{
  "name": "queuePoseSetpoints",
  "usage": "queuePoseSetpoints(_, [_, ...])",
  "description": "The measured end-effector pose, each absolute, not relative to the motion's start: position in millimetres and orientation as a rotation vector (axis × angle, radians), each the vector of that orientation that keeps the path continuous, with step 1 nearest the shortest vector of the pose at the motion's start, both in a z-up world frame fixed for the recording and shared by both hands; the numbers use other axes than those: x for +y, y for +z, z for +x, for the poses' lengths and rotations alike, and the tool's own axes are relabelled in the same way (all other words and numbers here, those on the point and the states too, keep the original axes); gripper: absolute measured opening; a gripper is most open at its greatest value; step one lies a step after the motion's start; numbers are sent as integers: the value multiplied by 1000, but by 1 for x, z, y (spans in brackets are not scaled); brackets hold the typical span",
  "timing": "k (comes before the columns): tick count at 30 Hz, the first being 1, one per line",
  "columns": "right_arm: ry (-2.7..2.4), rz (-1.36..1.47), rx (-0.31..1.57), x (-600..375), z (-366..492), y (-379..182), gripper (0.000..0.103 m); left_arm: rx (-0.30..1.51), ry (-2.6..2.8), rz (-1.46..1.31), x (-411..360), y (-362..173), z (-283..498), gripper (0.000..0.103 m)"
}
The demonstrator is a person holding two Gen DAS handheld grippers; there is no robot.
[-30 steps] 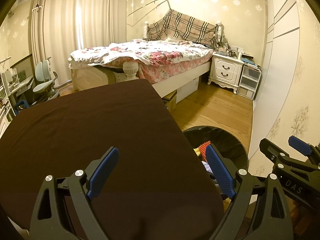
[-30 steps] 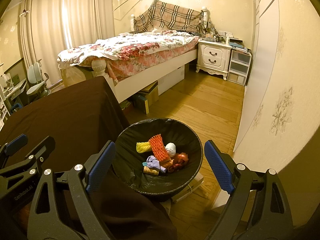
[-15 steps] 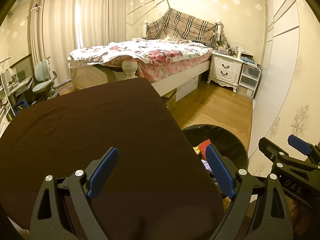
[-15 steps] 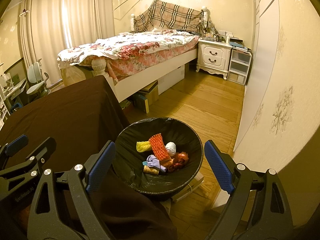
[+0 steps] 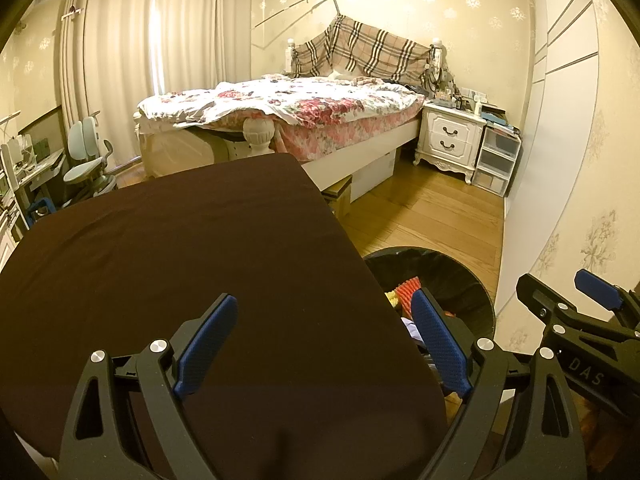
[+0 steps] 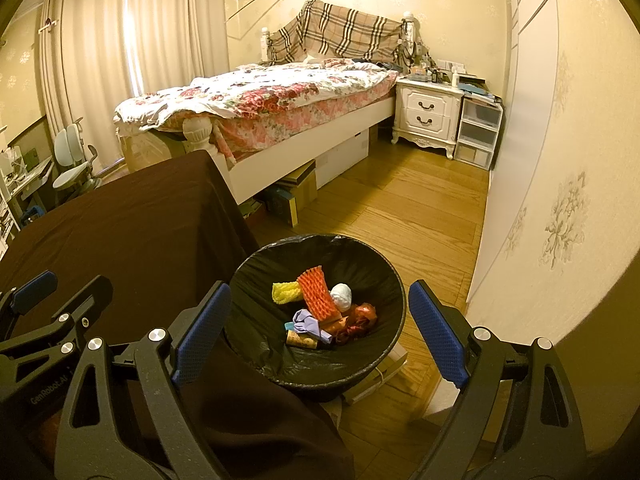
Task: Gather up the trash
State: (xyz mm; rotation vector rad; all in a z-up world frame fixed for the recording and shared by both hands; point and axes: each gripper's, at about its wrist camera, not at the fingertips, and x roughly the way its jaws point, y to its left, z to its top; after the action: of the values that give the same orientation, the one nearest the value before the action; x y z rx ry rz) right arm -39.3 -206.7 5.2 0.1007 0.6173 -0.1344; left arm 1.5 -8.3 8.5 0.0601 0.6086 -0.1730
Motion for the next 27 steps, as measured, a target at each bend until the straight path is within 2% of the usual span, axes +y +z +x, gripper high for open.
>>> queuePoseSetpoints(27, [-134, 101, 620, -207, -38, 7, 88, 595, -167, 46, -3, 9, -25, 88])
